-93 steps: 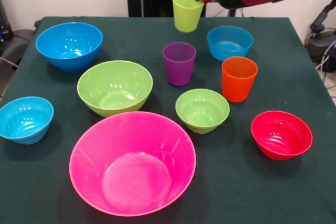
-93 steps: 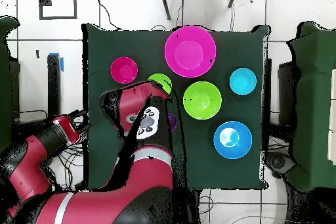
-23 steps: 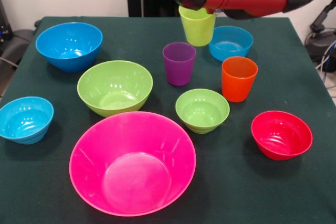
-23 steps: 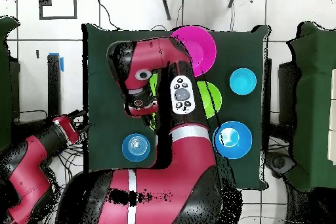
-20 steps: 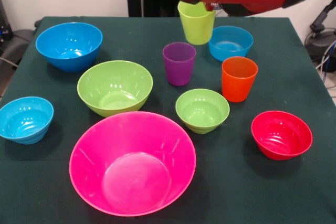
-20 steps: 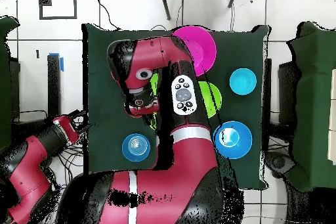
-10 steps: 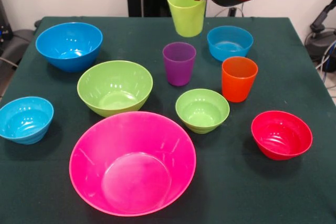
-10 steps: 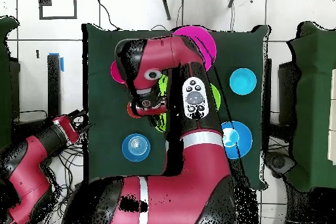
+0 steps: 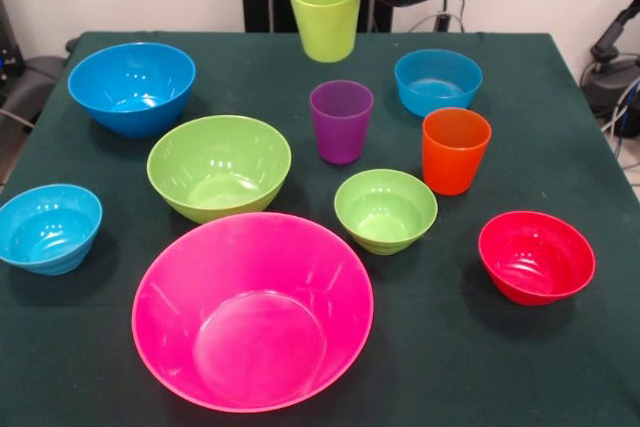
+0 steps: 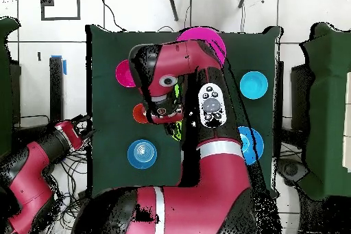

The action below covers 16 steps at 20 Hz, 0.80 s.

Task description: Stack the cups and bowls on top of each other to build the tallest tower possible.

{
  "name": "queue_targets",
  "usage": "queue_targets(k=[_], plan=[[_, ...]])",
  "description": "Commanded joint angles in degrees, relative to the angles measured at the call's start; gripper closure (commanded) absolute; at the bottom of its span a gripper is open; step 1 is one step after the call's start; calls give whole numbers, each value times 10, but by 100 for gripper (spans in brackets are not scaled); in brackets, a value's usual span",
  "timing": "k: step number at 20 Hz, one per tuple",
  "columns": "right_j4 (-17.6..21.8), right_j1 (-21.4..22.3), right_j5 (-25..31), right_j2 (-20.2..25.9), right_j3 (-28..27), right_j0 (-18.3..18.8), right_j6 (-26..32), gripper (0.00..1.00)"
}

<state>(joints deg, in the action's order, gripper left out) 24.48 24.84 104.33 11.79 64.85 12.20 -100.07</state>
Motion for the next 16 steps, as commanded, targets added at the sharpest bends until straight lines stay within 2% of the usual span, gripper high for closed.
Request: queue_targets(k=[1,5,9,12,16], plan=[[48,-9,-30,54,41,9,151,100],[45,-12,-19,57,36,5,136,100],[38,-21,22,61,10,-4,123,100],[38,-48,48,70,-30,-17,113,100],[32,-65,63,76,-47,-32,97,100]])
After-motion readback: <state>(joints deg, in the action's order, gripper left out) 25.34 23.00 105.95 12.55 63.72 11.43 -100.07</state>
